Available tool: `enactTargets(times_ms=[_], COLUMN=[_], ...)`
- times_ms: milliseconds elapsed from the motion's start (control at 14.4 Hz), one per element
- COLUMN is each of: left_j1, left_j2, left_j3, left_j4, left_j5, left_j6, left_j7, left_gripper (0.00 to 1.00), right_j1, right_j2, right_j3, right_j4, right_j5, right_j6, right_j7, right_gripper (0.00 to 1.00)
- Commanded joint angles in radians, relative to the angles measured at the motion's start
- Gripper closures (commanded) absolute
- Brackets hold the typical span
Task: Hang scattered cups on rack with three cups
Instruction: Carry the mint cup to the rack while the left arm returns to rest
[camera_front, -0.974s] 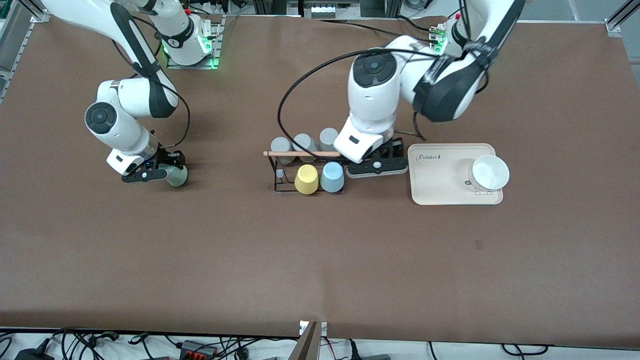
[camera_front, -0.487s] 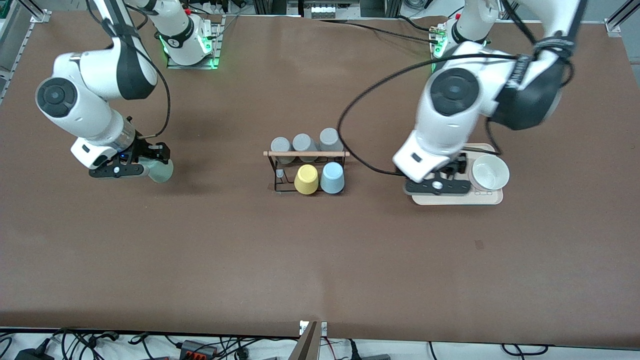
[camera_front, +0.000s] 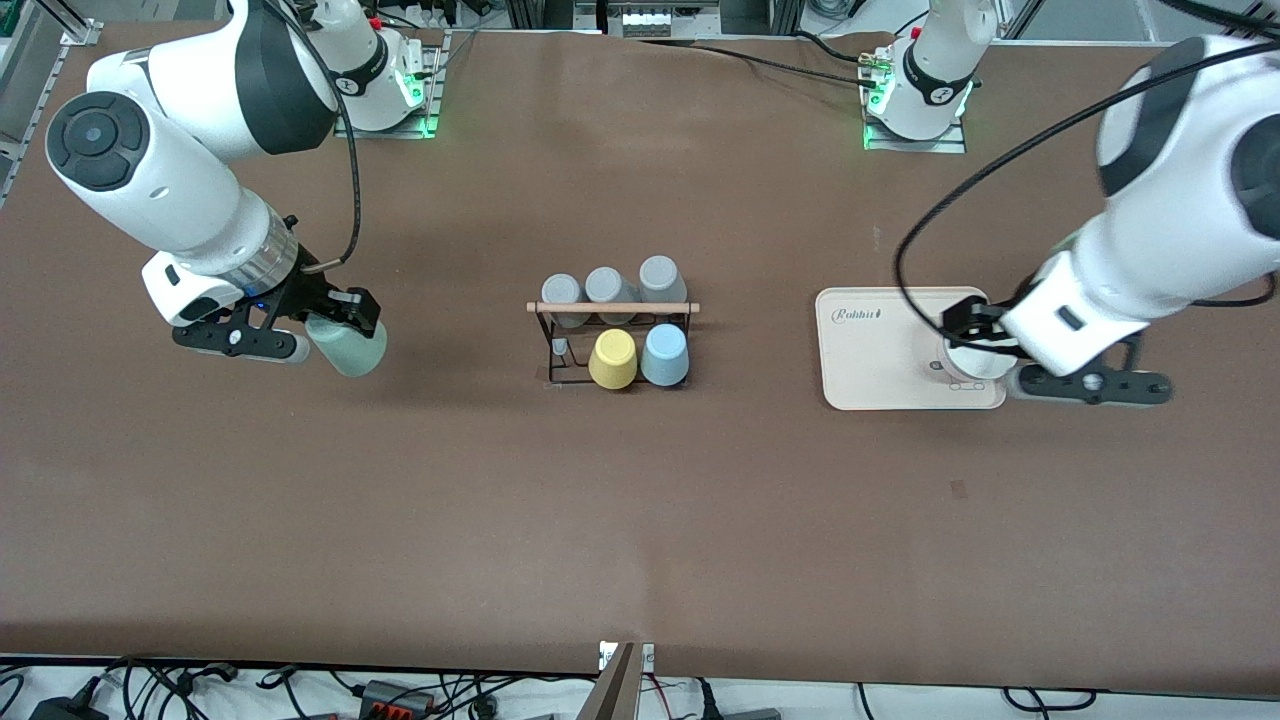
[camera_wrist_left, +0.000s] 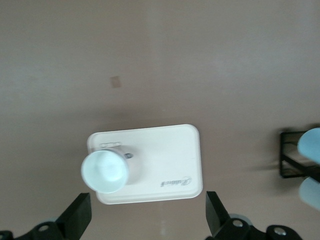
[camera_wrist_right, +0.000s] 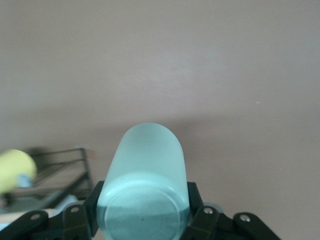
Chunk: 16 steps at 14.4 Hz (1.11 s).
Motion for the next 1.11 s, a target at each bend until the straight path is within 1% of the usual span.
enactTargets(times_ms=[0,70,139,209,278,418,557,626,696,766,905,974,1044], left_j1=[-0.001,-0.001,0.0,-0.001,-0.003,-0.003,-0.004,-0.004,-0.007,-0.012,-0.024,-0.041,-0.062], left_j2=[-0.133,-0.177,-0.231,-0.258,-0.269,-0.323,-0.352,-0.378,-0.403,-0.409,-0.411,-0.405,-0.403], left_j3=[0.13,0.156,0.176,0.188,0.207,0.222,0.231,0.239,0.254,0.263,0.268,0.27,0.288], left_j4=[-0.138,-0.167,-0.219,-0.248,-0.273,-0.349,-0.377,-0.42,-0.446,-0.455,-0.469,-0.465,-0.463], left_j5=[-0.097,-0.111,-0.119,-0.119,-0.119,-0.119,-0.119,-0.121,-0.121,-0.124,-0.13,-0.132,-0.132], left_j6=[0.005,0.005,0.005,0.009,0.031,0.118,0.129,0.134,0.135,0.135,0.13,0.134,0.132], left_j7=[0.14,0.155,0.152,0.149,0.148,0.152,0.154,0.16,0.162,0.162,0.127,0.104,0.096], left_gripper=[0.0,0.0,0.0,0.0,0.0,0.0,0.0,0.0,0.0,0.0,0.0,0.0,0.0], right_j1=[0.039,0.058,0.087,0.109,0.12,0.169,0.213,0.235,0.252,0.253,0.261,0.284,0.293], right_j2=[0.071,0.087,0.097,0.108,0.116,0.142,0.163,0.171,0.179,0.186,0.203,0.212,0.22], right_j3=[-0.007,-0.007,-0.007,-0.007,-0.007,-0.008,-0.008,-0.008,-0.008,-0.007,-0.007,-0.007,-0.007], right_j4=[0.118,0.134,0.139,0.139,0.142,0.155,0.156,0.156,0.156,0.156,0.156,0.156,0.154], right_j5=[0.046,0.047,0.046,0.043,0.043,0.041,0.029,0.012,-0.023,-0.044,-0.051,-0.052,-0.052], right_j6=[-0.031,-0.028,-0.026,-0.02,-0.018,0.012,0.05,0.075,0.09,0.092,0.097,0.109,0.13], right_j7=[0.09,0.121,0.155,0.193,0.221,0.283,0.356,0.383,0.405,0.422,0.437,0.442,0.443], right_gripper=[0.79,0.79,0.79,0.79,0.79,0.79,0.79,0.79,0.79,0.79,0.79,0.79,0.79])
